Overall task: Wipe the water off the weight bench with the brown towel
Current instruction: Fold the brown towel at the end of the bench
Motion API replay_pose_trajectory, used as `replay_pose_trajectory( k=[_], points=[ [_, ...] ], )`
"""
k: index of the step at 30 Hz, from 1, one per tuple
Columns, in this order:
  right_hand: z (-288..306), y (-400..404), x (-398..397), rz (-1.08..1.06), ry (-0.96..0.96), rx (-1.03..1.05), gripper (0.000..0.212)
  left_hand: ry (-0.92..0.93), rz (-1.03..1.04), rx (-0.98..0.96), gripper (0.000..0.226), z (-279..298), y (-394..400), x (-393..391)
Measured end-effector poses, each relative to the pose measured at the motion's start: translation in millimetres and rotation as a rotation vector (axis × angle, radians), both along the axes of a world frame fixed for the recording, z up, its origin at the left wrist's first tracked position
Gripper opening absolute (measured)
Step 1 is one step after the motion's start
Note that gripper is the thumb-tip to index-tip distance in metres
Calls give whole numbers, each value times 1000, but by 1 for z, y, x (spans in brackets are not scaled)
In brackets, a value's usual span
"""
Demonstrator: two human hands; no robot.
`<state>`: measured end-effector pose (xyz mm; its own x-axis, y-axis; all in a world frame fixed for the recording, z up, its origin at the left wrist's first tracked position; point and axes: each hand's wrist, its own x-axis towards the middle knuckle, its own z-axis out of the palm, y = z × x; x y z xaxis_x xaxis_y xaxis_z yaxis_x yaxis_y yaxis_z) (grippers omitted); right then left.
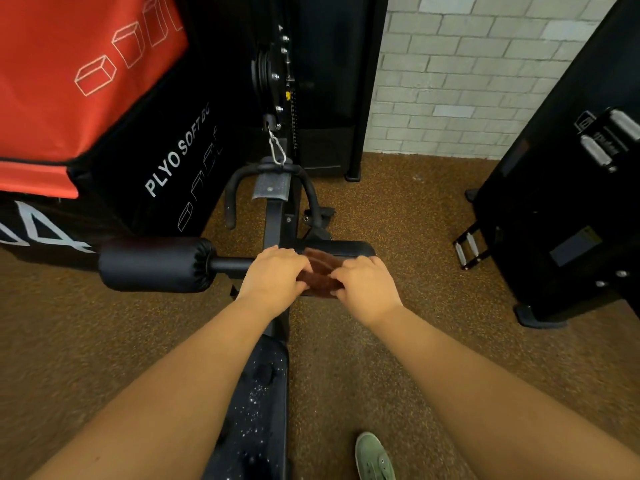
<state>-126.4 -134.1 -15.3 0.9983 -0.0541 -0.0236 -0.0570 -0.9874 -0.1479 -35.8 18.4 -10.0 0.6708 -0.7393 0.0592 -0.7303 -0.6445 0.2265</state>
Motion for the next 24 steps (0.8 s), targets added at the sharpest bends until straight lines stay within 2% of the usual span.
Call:
replay_pose_trajectory(
  k=[2,4,7,11,15,20,24],
  points=[
    [-3,10,-15,-87,30,136,30,153,-8,-52,23,1,13,-9],
    [-3,19,-31,-174,4,380,18,321,20,-129,19,5,27,-20],
    [8,34,-53,-294,69,713,9,618,106,-232,18,18,46,-37],
    [33,50,-75,-350,58,920,10,866,209,-331,18,42,70,-57],
    [61,64,-91,-447,-16,1215,20,1120,384,-587,27,72,84,-78],
    [94,83,-108,-536,-15,1508,26,1226,449,-788,30,109,94,-109],
    [112,96,-133,-475,78,1630,19,1183,444,-813,31,130,106,-133]
  ],
)
